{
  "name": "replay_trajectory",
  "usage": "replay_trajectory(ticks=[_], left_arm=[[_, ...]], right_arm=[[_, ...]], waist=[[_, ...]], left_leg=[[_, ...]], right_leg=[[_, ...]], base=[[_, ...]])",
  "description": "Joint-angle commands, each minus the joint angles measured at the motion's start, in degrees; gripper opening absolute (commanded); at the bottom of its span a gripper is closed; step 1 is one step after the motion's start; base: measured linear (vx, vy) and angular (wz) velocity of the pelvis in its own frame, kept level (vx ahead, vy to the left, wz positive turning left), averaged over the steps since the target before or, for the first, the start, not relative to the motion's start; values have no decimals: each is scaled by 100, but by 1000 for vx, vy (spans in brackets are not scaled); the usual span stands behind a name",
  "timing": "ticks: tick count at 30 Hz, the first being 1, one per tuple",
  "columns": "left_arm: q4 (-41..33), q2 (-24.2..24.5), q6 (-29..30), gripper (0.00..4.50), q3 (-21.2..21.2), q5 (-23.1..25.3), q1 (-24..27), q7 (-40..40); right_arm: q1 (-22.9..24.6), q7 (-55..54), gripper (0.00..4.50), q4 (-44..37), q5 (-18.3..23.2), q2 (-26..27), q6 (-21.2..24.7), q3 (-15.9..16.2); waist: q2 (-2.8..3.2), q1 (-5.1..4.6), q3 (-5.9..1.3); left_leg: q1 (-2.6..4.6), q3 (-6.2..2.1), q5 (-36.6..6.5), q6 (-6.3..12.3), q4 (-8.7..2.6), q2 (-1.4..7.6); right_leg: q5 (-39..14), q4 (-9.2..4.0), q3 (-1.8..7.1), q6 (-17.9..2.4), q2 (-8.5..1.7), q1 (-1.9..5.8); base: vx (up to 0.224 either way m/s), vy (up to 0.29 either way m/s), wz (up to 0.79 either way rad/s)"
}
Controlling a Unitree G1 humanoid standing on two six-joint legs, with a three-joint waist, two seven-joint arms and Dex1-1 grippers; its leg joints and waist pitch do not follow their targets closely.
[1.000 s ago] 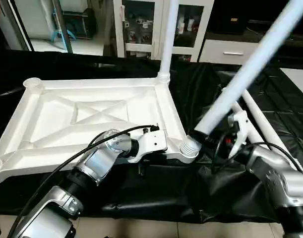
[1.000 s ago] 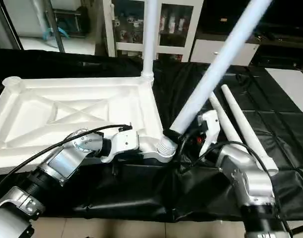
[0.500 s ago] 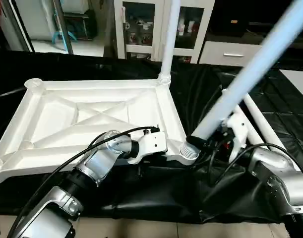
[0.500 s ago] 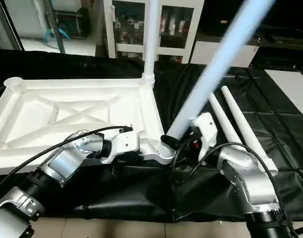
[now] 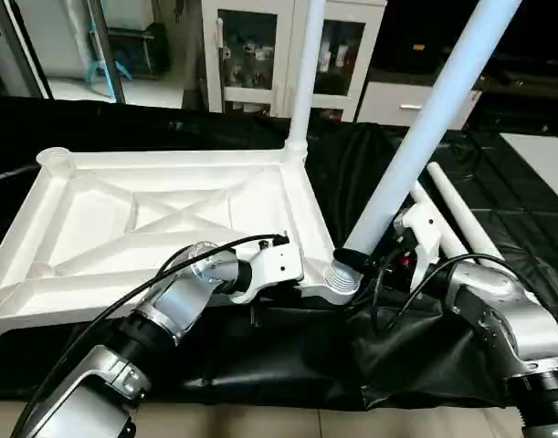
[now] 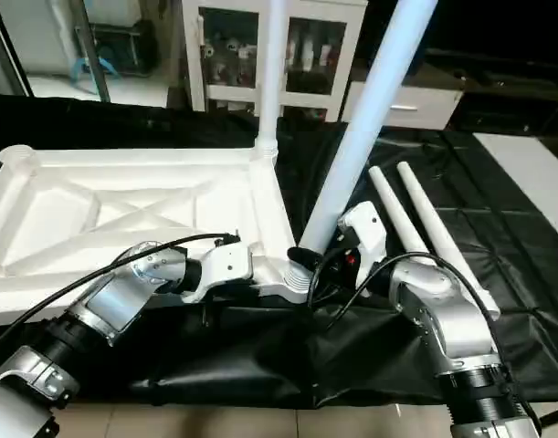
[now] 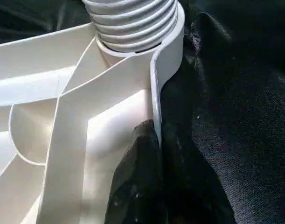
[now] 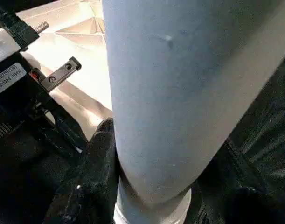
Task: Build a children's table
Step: Insert table leg to table base
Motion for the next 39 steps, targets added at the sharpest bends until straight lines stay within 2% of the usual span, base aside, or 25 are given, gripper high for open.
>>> replay_trajectory(ticks=[1,4,5,7,12,15,16,26,28,29,30,31,32,33,34,35,36,37,38,39], left_arm=[[84,66,36,0,-220,205,129,-39],[81,72,37,0,-219,205,134,-35],[80,78,33,0,-218,208,136,-30],[75,77,33,0,-213,210,138,-29],[82,69,31,0,-206,217,131,-17],[85,70,29,0,-212,213,126,-14],[85,73,26,0,-210,212,125,-17],[105,61,27,0,-162,196,112,53],[158,-7,91,0,-46,151,91,219],[189,-99,196,0,69,104,51,389],[194,-190,326,0,140,66,-1,490],[194,-190,326,0,140,66,-1,490],[194,-190,326,0,140,66,-1,490],[231,-348,508,0,233,32,-122,662],[319,-599,785,0,372,-7,-326,948],[369,-720,884,0,411,1,-440,1085],[369,-720,884,0,411,1,-440,1085],[407,-800,934,0,430,15,-520,1183],[436,-927,1040,0,467,21,-622,1324],[446,-1078,1202,0,505,44,-726,1498]], right_arm=[[326,-98,186,735,-517,-30,313,496],[352,-80,186,734,-606,-59,244,569],[380,-56,186,755,-765,-130,124,700],[413,-29,186,783,-817,-155,83,761],[415,-60,186,843,-756,-119,104,658],[388,-83,186,907,-742,-93,78,596],[382,-93,186,914,-733,-79,78,573],[376,-256,186,930,-748,44,-35,523],[286,-596,186,1078,-782,190,-82,388],[135,-1158,186,1339,-870,397,-145,192],[23,-1553,186,1535,-928,530,-205,52],[23,-1553,186,1535,-928,530,-205,52],[23,-1553,186,1535,-928,530,-205,52],[-135,-2066,186,1761,-975,711,-259,-109],[-381,-2820,186,2096,-1003,996,-326,-358],[-517,-3128,186,2260,-984,1138,-349,-468],[-517,-3128,186,2260,-984,1138,-349,-468],[-612,-3298,186,2372,-959,1232,-352,-532],[-756,-3564,186,2553,-963,1346,-353,-588],[-928,-3857,186,2781,-949,1490,-386,-666]], waist=[[69,-40,-132],[81,-38,-151],[94,-41,-154],[76,-50,-156],[66,-82,-142],[70,-99,-136],[94,-102,-134],[75,-148,-121],[74,-164,-110],[76,-194,-107],[61,-245,-110],[70,-259,-110],[80,-283,-102],[88,-320,-93],[88,-351,-87],[117,-399,-89],[121,-423,-89],[153,-473,-121],[225,-473,-165],[168,-511,-162]], left_leg=[[84,-215,-2759,-292,-517,269],[77,-207,-2578,-288,-533,284],[74,-209,-2564,-318,-542,289],[75,-205,-2604,-322,-545,285],[84,-221,-2862,-290,-544,278],[83,-229,-2908,-297,-550,282],[82,-234,-2938,-307,-554,281],[82,-253,-3150,-307,-561,275],[83,-264,-3246,-327,-565,271],[79,-273,-3313,-362,-564,263],[59,-303,-3352,-411,-572,251],[39,-327,-3379,-426,-575,244],[49,-354,-3489,-424,-583,241],[73,-367,-3613,-424,-579,233],[60,-386,-3656,-435,-585,224],[33,-452,-3758,-487,-596,200],[25,-474,-3812,-504,-610,199],[-23,-523,-3786,-517,-644,211],[-30,-524,-3556,-554,-644,234],[-72,-478,-3283,-496,-634,219]], right_leg=[[-2561,-530,186,-792,-298,-8],[-2195,-511,193,-846,-286,3],[-2019,-499,186,-884,-272,9],[-1904,-484,186,-922,-263,19],[-2377,-540,186,-841,-285,-8],[-2423,-548,185,-820,-281,-22],[-2434,-548,184,-817,-280,-25],[-2723,-588,182,-730,-285,-59],[-2888,-603,174,-679,-285,-77],[-3020,-609,167,-658,-291,-98],[-3170,-616,139,-604,-296,-80],[-3243,-609,120,-570,-296,-65],[-3355,-640,106,-493,-294,-71],[-3396,-662,104,-486,-291,-104],[-3431,-663,95,-482,-293,-101],[-3518,-660,45,-453,-293,-68],[-3507,-671,26,-428,-286,-47],[-3107,-635,3,-501,-302,40],[-2413,-590,21,-705,-318,52],[-1911,-578,18,-880,-299,61]], base=[[0,0,0],[0,0,0],[0,0,0],[0,0,0],[0,0,0],[0,0,0],[0,0,0],[0,0,0],[0,0,0],[0,0,0],[0,0,0],[0,0,0],[0,0,0],[0,0,0],[0,0,0],[0,0,0],[0,0,0],[-33,46,-19],[0,0,0],[0,0,0]])
